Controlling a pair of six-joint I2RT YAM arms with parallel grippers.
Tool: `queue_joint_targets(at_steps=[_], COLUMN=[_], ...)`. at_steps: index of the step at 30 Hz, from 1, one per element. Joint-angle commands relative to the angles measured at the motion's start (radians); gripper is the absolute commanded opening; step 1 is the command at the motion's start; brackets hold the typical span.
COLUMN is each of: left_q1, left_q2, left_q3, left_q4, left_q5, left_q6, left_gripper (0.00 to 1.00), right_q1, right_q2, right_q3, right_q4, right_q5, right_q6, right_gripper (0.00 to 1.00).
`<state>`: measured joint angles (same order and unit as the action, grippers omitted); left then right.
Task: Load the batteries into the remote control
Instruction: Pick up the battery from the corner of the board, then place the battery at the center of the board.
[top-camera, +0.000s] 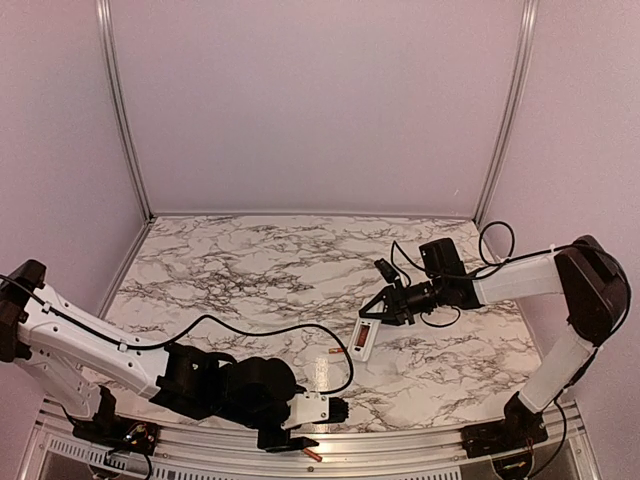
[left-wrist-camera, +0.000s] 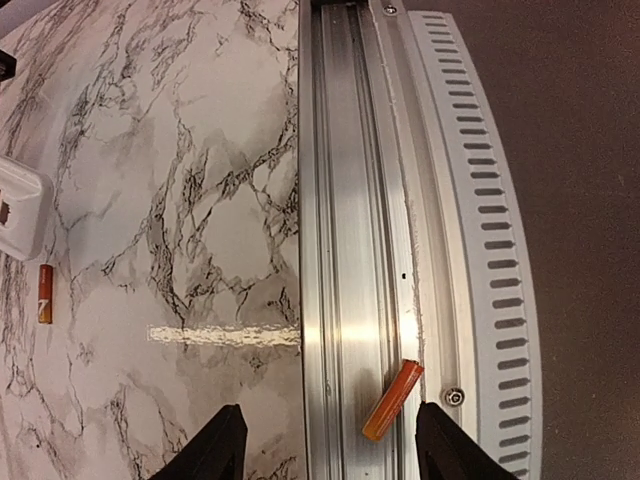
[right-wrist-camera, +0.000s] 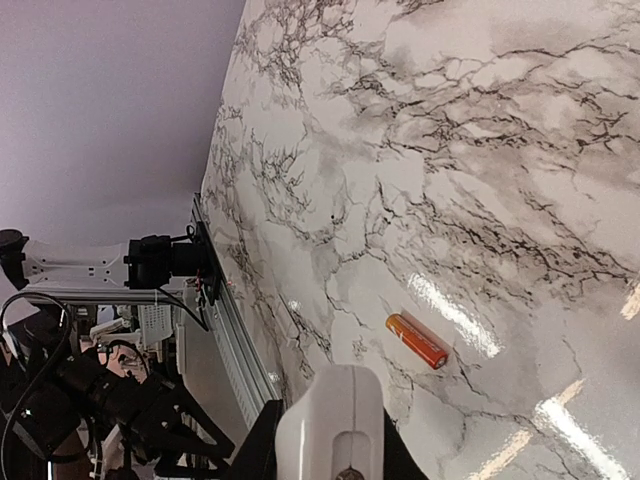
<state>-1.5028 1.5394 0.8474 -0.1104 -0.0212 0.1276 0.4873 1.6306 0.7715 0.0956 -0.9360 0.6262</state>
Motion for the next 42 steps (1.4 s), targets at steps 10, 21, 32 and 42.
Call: queue_joint_targets(at_steps=[10,21,32,42], left_q1=[-0.048,-0.048,-0.02,0.148], left_q2=[0.133,0.245,0.254,0.072], left_q3=[-0.003,0.067,0.097,0.055], left_q4=[-0.118,-0.125,-0.171,-0.176], left_q5=[0.03,-0.001,0.018,0.003], left_q6=[0.149,0.22,0.235,0.223], left_gripper=[0.55,0.42,0.06,0.03], right_q1=[-0.006,-0.006,-0.008,-0.015], right_q2=[-0.017,-0.011,-0.012,-0.009], right_q3=[-0.007,-0.005,-0.005,-0.006], right_q4=[0.003,0.007,-0.004,-0.006], right_q5=[-0.018,-0.029,-0.03,-0.028], right_q6=[-0.004,-0.002,-0.019,-0.027], right_gripper=[0.0,0.0,0.0,0.0])
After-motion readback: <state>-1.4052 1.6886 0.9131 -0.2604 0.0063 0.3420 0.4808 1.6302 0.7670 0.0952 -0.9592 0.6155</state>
